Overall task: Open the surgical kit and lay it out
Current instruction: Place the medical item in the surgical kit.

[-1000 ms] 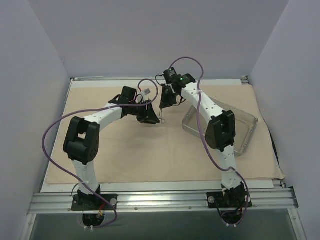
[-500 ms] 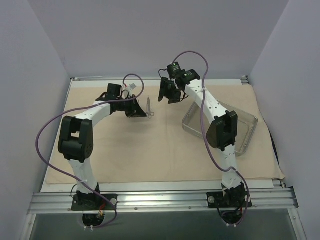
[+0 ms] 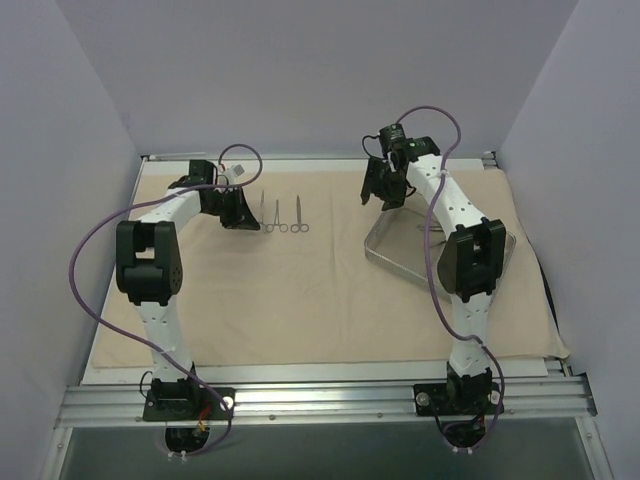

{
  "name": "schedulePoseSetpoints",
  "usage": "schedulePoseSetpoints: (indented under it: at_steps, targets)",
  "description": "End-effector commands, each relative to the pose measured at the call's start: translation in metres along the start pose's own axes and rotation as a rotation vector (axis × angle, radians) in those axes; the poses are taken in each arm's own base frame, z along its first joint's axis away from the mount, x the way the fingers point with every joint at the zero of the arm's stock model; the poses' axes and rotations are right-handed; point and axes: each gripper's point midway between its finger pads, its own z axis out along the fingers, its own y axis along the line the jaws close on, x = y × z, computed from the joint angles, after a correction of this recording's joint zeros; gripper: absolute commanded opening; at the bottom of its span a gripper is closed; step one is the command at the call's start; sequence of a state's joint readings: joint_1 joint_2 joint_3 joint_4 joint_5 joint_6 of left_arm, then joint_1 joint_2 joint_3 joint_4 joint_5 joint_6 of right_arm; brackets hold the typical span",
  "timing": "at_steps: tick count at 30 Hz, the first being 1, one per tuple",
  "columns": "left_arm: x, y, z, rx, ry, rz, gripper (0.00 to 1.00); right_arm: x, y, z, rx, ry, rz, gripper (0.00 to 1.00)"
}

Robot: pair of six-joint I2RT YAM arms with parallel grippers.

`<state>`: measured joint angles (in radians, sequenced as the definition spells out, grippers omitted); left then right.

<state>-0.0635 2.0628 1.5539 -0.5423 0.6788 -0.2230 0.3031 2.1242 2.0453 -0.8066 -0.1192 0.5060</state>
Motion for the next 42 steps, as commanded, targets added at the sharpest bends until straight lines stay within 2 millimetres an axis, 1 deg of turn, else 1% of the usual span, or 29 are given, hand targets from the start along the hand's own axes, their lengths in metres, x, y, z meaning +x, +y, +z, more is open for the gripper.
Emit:
schedulePoseSetpoints:
  at_steps: [1, 6, 7, 8, 10, 13, 18, 20, 21, 22, 24, 25, 26, 32, 36, 39, 40, 42]
  targets:
    - [-0.007, 0.012, 0.001, -0.043, 0.018, 0.04, 0.02, 0.003, 0.001, -0.028, -0.006, -0.02, -0.035, 0.52]
    - [-0.013, 0.026, 0.002, -0.077, 0.01, 0.018, 0.02, 0.003, -0.014, -0.025, 0.011, -0.007, -0.021, 0.52]
    - [-0.012, 0.03, 0.005, -0.081, 0.018, 0.014, 0.02, 0.003, -0.016, -0.023, 0.012, -0.005, -0.017, 0.52]
    - [-0.016, 0.03, 0.005, -0.078, 0.015, 0.018, 0.02, 0.004, -0.018, -0.023, 0.014, -0.004, -0.014, 0.52]
    - [-0.017, 0.032, 0.009, -0.071, 0.021, 0.006, 0.02, 0.006, -0.022, -0.019, 0.018, 0.003, -0.008, 0.52]
    - [-0.019, 0.036, 0.011, -0.078, 0.026, -0.002, 0.02, 0.008, -0.025, -0.018, 0.022, 0.011, -0.005, 0.52]
    - [-0.023, 0.039, 0.014, -0.08, 0.025, -0.013, 0.02, 0.005, -0.028, -0.015, 0.019, 0.012, 0.005, 0.52]
    - [-0.021, 0.044, 0.018, -0.092, 0.042, -0.028, 0.02, 0.004, -0.028, -0.014, 0.016, 0.013, 0.006, 0.52]
    - [-0.023, 0.046, 0.019, -0.093, 0.042, -0.029, 0.03, 0.004, -0.029, -0.014, 0.018, 0.016, 0.006, 0.52]
    - [-0.024, 0.047, 0.02, -0.1, 0.042, -0.024, 0.08, 0.004, -0.029, -0.013, 0.016, 0.015, 0.004, 0.52]
    - [-0.023, 0.052, 0.021, -0.12, 0.053, -0.034, 0.11, 0.002, -0.031, -0.014, 0.018, 0.014, 0.008, 0.52]
    - [-0.026, 0.052, 0.02, -0.122, 0.047, -0.03, 0.14, 0.003, -0.031, -0.014, 0.019, 0.015, 0.007, 0.52]
    - [-0.027, 0.054, 0.02, -0.131, 0.048, -0.035, 0.18, 0.003, -0.032, -0.014, 0.02, 0.016, 0.007, 0.52]
    - [-0.024, 0.064, 0.021, -0.163, 0.071, -0.041, 0.24, 0.002, -0.036, -0.016, 0.025, 0.018, 0.008, 0.52]
    - [-0.019, 0.071, 0.021, -0.198, 0.088, -0.051, 0.35, 0.003, -0.04, -0.014, 0.027, 0.024, 0.014, 0.52]
    - [-0.02, 0.075, 0.017, -0.235, 0.084, -0.049, 0.39, 0.001, -0.042, -0.013, 0.025, 0.023, 0.02, 0.52]
    - [-0.02, 0.078, 0.015, -0.252, 0.081, -0.053, 0.42, -0.001, -0.045, -0.014, 0.028, 0.02, 0.027, 0.52]
    - [-0.021, 0.077, 0.009, -0.27, 0.075, -0.053, 0.46, -0.003, -0.049, -0.016, 0.032, 0.018, 0.042, 0.52]
